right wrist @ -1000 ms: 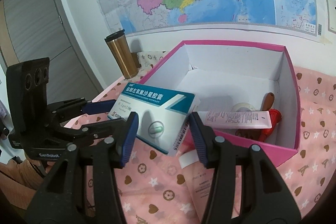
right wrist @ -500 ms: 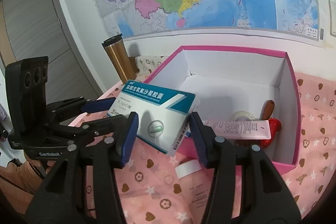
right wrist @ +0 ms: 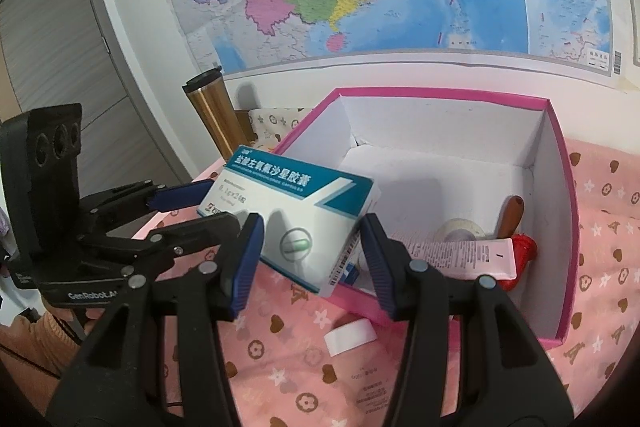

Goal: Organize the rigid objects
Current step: 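Lower the blue-and-white medicine box with the left gripper into the pink box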

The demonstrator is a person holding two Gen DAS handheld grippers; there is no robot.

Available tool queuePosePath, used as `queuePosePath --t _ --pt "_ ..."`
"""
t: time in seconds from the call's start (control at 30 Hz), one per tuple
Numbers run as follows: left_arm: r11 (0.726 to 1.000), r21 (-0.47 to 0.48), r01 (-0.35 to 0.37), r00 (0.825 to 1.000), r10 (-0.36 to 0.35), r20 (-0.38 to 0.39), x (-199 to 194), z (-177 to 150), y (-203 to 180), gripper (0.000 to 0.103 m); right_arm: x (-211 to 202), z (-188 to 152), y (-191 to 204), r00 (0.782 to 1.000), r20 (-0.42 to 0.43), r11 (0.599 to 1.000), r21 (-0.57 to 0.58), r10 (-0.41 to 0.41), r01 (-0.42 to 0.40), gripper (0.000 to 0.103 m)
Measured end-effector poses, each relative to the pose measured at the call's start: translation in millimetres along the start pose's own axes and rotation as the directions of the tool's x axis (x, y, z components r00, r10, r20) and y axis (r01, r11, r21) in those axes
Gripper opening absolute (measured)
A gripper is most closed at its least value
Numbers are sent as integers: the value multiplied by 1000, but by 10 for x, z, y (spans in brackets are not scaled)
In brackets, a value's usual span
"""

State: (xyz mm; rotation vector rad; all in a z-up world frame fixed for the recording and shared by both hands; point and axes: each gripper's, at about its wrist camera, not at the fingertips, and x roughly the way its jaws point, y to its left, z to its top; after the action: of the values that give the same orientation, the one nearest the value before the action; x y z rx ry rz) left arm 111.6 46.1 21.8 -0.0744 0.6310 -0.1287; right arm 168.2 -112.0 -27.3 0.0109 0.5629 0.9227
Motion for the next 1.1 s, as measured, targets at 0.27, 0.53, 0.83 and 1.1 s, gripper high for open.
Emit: queuePosePath --t 0.27,0.53,0.83,1.1 --pt "1000 -3 -3 1000 3 -8 60 20 38 55 100 10 -46 1000 -13 1000 2 -2 2 53" --pt "1000 1 -5 1000 5 -9 93 43 29 55 148 23 -89 1000 -16 1000 8 -9 10 53" --pt "1000 1 -10 1000 10 -15 143 52 35 55 192 23 -116 1000 -21 1000 15 -16 16 53" --pt "1000 -4 -17 1000 17 -23 207 61 60 55 243 27 -132 999 -28 1000 14 -19 20 53"
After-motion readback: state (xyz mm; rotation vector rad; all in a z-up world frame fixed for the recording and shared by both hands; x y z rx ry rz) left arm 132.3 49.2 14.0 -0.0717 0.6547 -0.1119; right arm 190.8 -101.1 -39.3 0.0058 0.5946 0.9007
